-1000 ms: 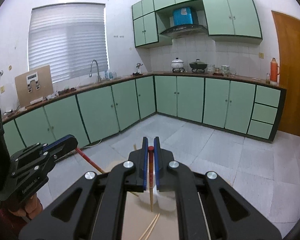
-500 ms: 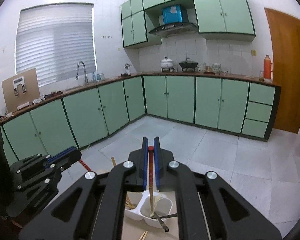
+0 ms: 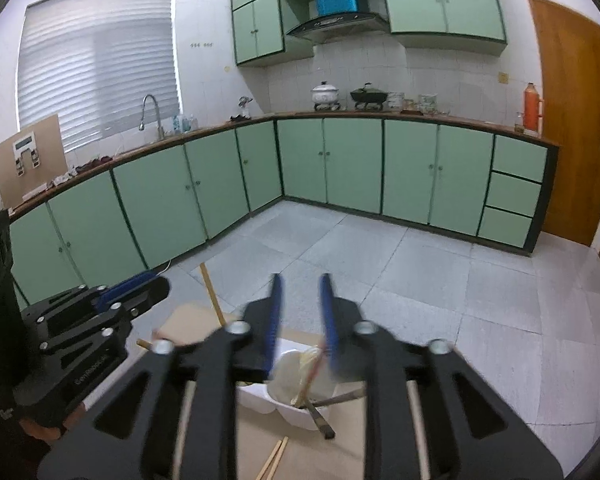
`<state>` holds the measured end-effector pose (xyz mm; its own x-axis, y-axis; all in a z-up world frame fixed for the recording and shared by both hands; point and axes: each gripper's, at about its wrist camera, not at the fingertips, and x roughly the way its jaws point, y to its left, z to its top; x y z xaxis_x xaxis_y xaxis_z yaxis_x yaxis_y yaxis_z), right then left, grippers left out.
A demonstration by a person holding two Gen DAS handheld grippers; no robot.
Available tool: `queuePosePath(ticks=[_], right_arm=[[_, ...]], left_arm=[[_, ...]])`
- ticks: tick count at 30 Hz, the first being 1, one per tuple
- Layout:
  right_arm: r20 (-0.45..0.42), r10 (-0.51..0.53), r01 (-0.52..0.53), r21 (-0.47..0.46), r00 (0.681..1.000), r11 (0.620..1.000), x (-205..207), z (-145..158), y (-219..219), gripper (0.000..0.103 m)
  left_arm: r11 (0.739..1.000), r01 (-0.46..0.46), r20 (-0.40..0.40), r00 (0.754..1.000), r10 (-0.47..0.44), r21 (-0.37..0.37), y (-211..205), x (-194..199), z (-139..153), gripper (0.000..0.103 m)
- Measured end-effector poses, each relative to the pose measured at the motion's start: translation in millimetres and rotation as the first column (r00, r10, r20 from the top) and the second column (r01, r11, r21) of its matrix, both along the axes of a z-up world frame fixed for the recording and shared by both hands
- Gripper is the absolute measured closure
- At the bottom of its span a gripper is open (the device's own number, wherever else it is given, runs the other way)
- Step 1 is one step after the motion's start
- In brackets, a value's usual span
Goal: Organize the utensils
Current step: 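Lift both red-patterned chopsticks and drop them into the white holder, then open both tools and move back to the last two red-patterned chopsticks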
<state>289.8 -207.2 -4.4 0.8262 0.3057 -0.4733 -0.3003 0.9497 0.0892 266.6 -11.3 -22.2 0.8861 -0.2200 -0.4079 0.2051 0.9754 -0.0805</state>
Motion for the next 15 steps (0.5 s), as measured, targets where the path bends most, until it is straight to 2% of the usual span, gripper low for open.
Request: queuePosePath(ticks=[3, 4, 5, 8, 15], right_arm=[[0.051, -0.029, 0.029, -0.007, 0.998, 1.0, -20.5, 7.1, -7.1, 0.056], [0.064, -0.041, 0.042, -0.008, 0.997, 0.999, -28.2, 8.7, -10.1, 0.044], [0.078, -0.052, 0.053, -0.003, 0.996, 0.999, -36.0, 9.9, -13.4, 0.036], [0.108, -0.064, 0.063, 0.013, 0.992, 0.998, -59.9, 8.9, -23.5, 0.025], [0.106, -0.082, 0.081, 0.013, 0.991, 0.997, -118.5, -20.4, -35.0, 0.016]], left_arm=[[1.0, -0.004, 0.024, 1.0, 0.004, -0.004, 5.5, -18.3, 7.0, 0.069], [1.0, -0.006, 0.031, 1.0, 0.006, -0.001, 6.4, -21.5, 9.5, 0.063], [1.0, -0.009, 0.041, 0.999, 0.009, 0.002, 8.0, -28.9, 12.2, 0.058], [1.0, -0.006, 0.058, 0.998, 0.005, 0.006, 11.9, -53.4, 14.5, 0.051], [1.0, 0.008, 0.021, 1.0, -0.008, 0.024, 10.9, -104.1, -8.1, 0.039]])
